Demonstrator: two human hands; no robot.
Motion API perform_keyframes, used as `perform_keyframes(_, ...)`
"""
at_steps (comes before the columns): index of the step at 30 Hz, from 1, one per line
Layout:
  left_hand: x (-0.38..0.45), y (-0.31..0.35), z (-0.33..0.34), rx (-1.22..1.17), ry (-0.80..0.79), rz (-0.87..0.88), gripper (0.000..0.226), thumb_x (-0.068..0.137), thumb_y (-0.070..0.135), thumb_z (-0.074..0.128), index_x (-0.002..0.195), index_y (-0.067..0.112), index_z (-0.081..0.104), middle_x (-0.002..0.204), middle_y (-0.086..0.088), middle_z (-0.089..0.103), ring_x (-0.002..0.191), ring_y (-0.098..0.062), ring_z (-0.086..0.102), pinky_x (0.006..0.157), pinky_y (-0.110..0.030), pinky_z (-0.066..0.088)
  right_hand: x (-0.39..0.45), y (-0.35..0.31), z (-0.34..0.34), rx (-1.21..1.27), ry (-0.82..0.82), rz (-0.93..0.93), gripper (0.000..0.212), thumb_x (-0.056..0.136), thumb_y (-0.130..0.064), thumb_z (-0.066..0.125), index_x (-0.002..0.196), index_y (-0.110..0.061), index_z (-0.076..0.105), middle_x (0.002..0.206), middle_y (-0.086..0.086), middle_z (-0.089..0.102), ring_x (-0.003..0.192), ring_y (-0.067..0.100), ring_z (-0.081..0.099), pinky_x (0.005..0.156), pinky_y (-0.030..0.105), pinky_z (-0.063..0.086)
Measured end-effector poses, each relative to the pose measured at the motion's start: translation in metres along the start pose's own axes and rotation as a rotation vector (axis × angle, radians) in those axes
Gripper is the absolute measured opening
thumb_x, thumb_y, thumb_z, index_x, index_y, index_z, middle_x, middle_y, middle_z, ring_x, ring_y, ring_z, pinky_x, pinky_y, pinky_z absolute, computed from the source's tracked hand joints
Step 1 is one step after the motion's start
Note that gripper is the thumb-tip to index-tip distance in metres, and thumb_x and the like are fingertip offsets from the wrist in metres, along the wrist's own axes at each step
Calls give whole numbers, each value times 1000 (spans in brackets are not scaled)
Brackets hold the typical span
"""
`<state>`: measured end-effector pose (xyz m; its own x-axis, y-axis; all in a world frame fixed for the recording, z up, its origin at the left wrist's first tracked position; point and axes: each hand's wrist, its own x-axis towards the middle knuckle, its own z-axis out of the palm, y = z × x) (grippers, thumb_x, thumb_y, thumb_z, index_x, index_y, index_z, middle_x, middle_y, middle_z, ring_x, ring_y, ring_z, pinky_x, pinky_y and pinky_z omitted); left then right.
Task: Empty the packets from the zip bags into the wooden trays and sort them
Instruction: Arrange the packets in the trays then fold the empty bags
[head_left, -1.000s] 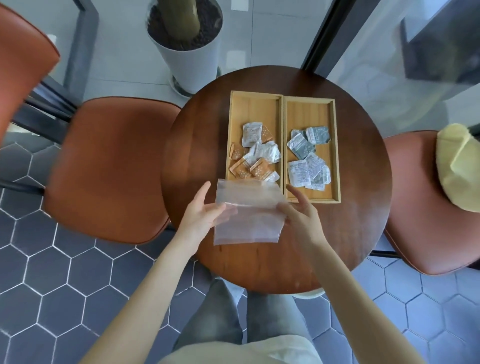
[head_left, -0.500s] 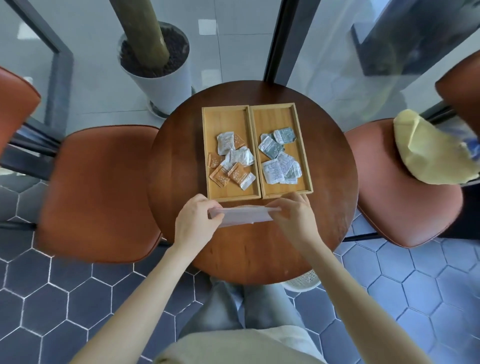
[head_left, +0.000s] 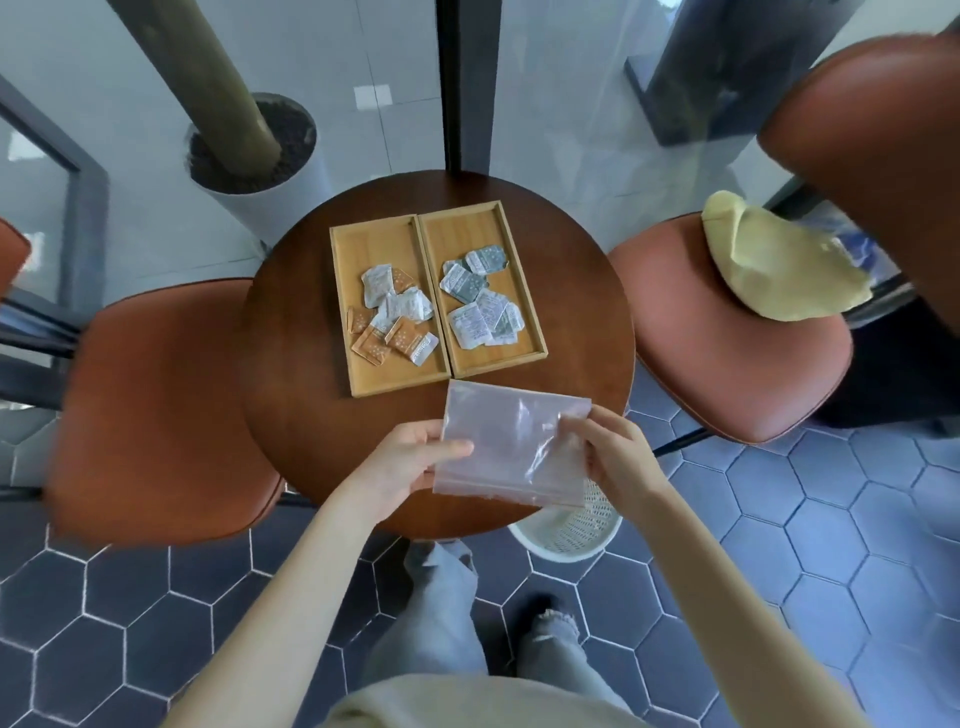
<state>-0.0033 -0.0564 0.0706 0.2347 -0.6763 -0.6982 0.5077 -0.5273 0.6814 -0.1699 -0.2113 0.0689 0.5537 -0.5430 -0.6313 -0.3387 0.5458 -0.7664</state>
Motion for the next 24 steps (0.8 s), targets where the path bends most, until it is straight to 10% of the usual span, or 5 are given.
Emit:
perform_keyframes(7,5,-64,98,-69,62,-33,24,81,-2,60,105,1,64,75,0,76,68,-13,71,58,-21,57,-58,58,-103,28,-54,176,21,83,-12,63,97,3,67,85,12,68,77,25,65,78,32,53)
perform_keyframes(17,28,-128,183,29,237,-67,24,86,14,59,105,0,64,86,-9,68,79,-21,64,82,-37,51,-74,122,-180,26,179,276,9,83,-7,62,77,-13,66,66,3,68,55,10,66,53,20,54)
perform_keyframes(24,85,-142,168,1105,303,449,33,91,16,46,119,2,56,126,-14,60,118,-28,53,102,-30,36,-3,173,-190,201,497,339,19,83,2,59,71,-13,61,69,5,58,39,2,58,44,16,53)
